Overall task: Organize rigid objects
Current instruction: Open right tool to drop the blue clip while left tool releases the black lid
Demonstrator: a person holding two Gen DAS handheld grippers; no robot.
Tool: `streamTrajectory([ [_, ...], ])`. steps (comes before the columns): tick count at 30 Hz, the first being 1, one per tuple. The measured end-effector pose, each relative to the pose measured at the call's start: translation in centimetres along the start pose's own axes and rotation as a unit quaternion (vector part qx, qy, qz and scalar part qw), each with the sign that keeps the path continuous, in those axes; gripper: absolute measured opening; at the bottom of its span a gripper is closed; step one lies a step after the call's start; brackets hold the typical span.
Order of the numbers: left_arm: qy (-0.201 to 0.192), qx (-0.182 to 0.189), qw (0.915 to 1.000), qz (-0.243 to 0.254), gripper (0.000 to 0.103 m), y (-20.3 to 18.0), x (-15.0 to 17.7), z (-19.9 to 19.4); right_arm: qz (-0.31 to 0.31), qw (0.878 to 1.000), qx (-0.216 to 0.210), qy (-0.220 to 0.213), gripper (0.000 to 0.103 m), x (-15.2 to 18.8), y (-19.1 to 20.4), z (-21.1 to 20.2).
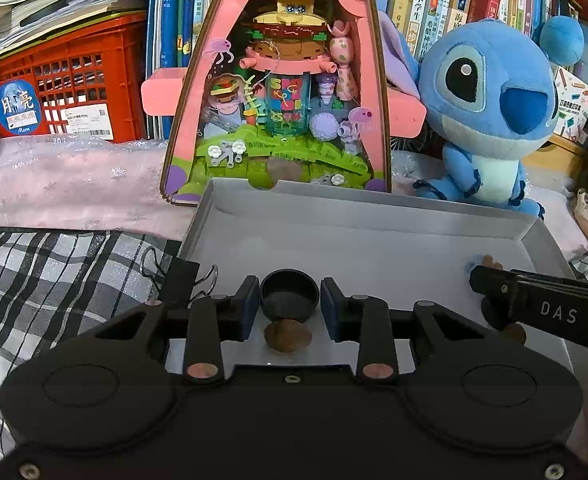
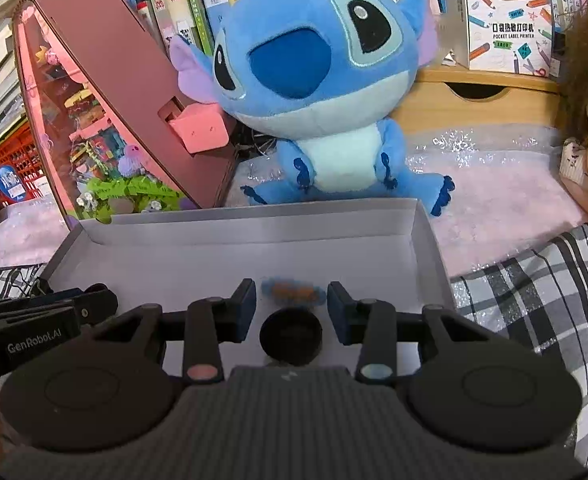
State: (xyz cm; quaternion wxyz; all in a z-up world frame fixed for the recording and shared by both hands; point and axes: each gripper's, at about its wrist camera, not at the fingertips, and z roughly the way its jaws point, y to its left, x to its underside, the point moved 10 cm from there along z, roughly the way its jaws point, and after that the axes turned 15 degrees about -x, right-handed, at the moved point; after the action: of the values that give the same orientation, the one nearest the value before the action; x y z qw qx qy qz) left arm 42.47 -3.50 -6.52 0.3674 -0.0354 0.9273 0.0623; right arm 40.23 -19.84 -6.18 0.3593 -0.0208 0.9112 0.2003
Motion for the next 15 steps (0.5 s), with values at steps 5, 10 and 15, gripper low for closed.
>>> streamTrajectory([
  [5,0.001,-0.003,1.0000,0.004,0.038,-0.21,0.09,0.01,0.001,1.000,0.002,0.001,0.047,0.07,-0.04,0.06],
  [10,0.008,-0.009,0.9999,0.009,0.054,-0.20,0.12,0.13,0.004,1.000,0.005,0.002,0.059,0.10,-0.17,0.04],
  [15,0.014,-0.002,0.9999,0.009,0.062,-0.11,0.25,0.08,0.004,1.000,0.009,0.002,0.068,0.04,-0.29,-0.05],
])
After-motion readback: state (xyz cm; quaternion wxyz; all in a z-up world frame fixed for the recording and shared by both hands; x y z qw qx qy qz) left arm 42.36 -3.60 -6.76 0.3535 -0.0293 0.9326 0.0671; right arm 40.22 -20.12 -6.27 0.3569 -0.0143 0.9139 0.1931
